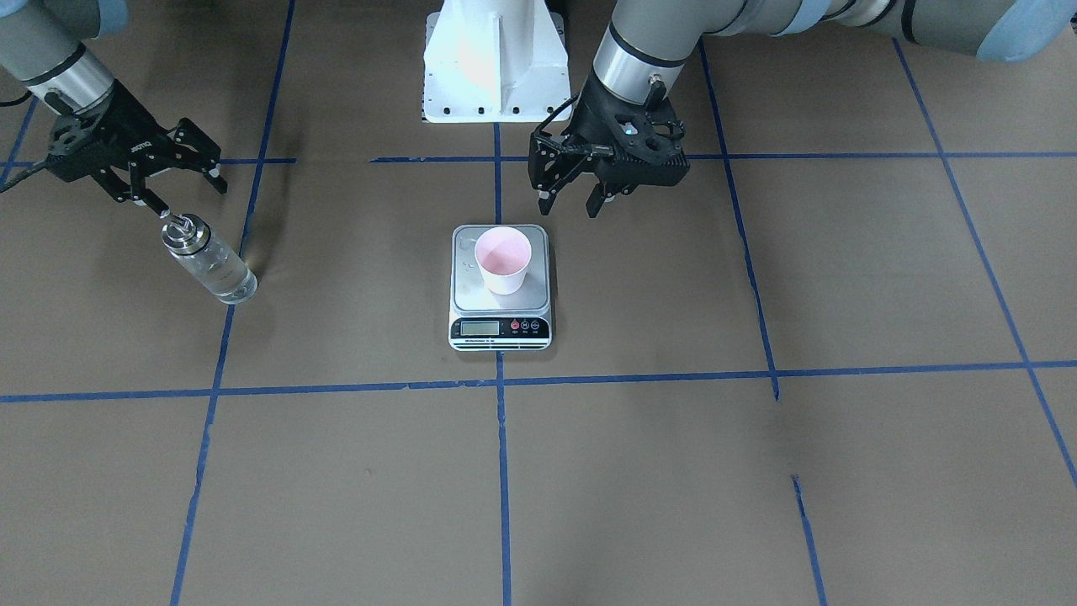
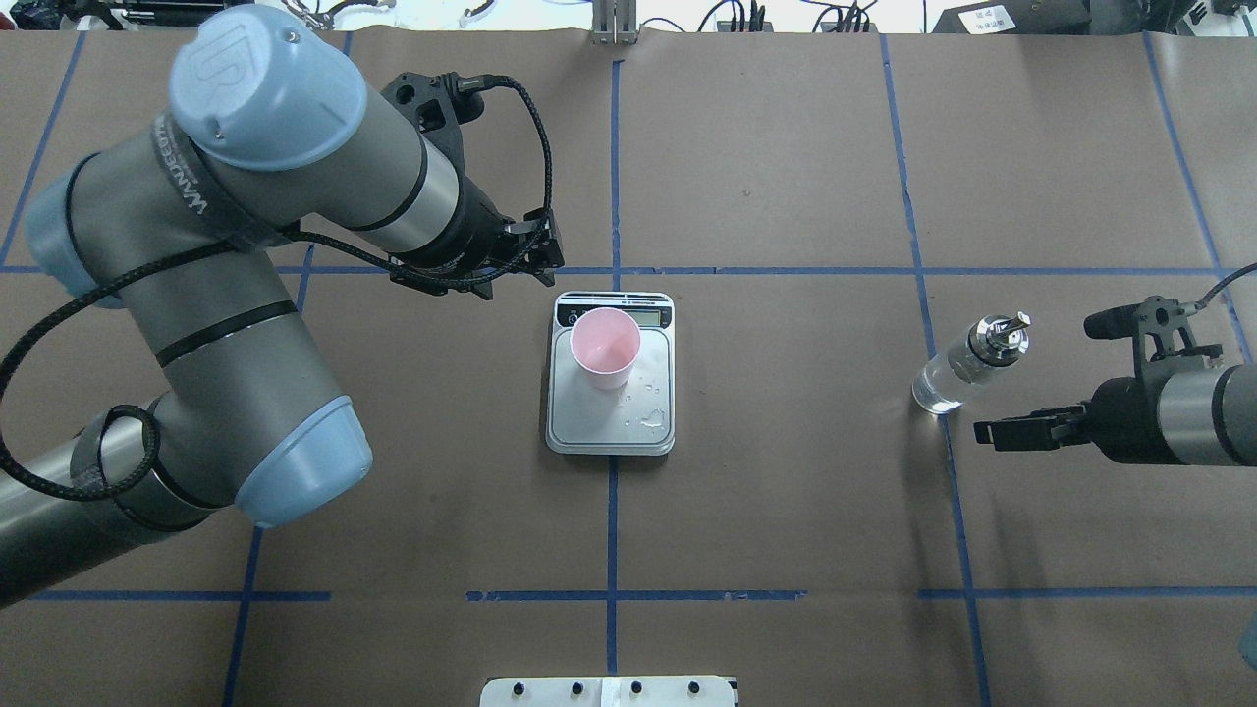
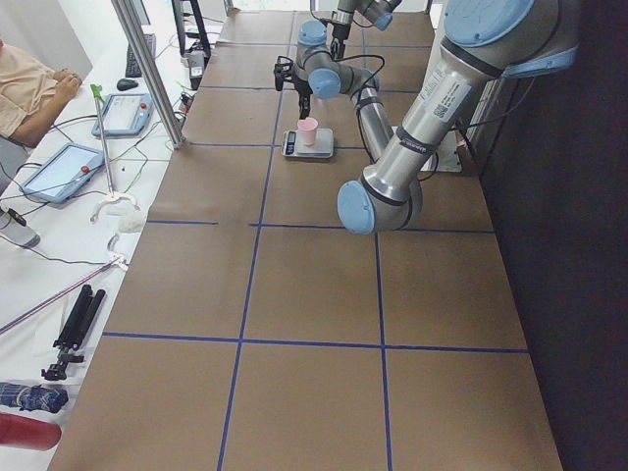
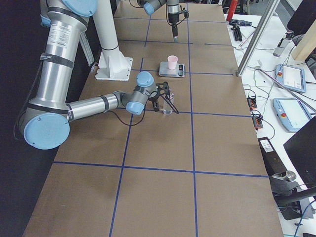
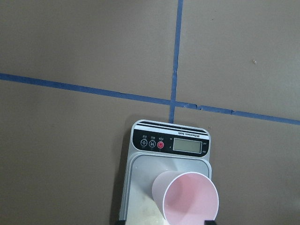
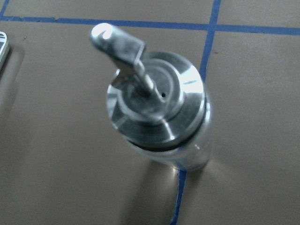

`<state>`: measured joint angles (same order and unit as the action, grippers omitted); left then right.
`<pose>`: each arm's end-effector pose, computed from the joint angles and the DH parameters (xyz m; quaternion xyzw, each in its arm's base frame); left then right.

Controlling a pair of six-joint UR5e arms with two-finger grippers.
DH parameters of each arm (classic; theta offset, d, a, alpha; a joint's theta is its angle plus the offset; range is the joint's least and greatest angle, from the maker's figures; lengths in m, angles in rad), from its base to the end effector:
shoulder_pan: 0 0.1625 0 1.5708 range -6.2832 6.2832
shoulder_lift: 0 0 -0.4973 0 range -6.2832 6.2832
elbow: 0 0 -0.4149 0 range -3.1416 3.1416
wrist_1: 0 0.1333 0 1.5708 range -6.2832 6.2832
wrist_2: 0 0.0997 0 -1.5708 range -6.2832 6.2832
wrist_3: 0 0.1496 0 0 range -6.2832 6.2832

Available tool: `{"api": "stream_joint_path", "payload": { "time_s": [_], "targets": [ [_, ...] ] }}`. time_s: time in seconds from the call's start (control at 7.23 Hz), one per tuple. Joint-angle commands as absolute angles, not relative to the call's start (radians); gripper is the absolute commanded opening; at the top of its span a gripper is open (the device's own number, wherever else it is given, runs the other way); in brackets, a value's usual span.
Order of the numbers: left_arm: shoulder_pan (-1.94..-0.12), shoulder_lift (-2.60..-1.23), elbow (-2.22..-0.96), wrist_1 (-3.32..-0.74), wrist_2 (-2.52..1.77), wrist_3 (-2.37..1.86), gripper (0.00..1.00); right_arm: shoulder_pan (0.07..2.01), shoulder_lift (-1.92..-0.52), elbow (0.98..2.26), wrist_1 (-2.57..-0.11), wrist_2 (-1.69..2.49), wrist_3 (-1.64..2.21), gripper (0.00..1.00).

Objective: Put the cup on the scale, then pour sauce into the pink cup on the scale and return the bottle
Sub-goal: 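Release the cup and withdraw the left gripper while the right gripper reaches the glass dispenser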

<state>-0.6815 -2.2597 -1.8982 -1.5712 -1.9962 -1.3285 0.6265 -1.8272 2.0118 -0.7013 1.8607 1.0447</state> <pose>0.5008 -0.4984 0.1806 0.0469 0.5081 -0.0857 0.8557 -0.3160 -0.3405 0.5515 0.1665 -0.4853 -0.0296 0.8578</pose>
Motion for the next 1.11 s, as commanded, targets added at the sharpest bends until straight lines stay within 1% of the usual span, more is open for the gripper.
{"api": "stream_joint_path", "payload": {
  "time_s": [0.0,0.14,0.28,0.55,0.69,0.97],
  "targets": [
    [-0.687,-2.260,-1.899,-1.572,-1.994,-1.325,0.65,0.557,-1.827,2.022,-0.704,1.682,1.098,1.00],
    [-0.693,-2.258,-1.899,-1.572,-1.993,-1.325,0.66,0.473,-1.828,2.022,-0.710,1.514,1.150,1.00],
    [-0.693,-2.258,-1.898,-1.571,-1.993,-1.325,0.68,0.430,-1.829,2.022,-0.744,1.383,1.164,0.99],
    [-0.695,-2.258,-1.899,-1.572,-1.993,-1.325,0.69,0.342,-1.829,2.016,-0.778,1.171,1.186,1.00],
    [-0.699,-2.258,-1.901,-1.572,-1.993,-1.325,0.69,0.284,-1.827,2.008,-0.781,1.067,1.291,1.00],
    [-0.704,-2.223,-1.946,-1.571,-1.993,-1.324,0.69,0.217,-1.822,1.945,-0.778,0.897,1.313,1.00]
  ]
}}
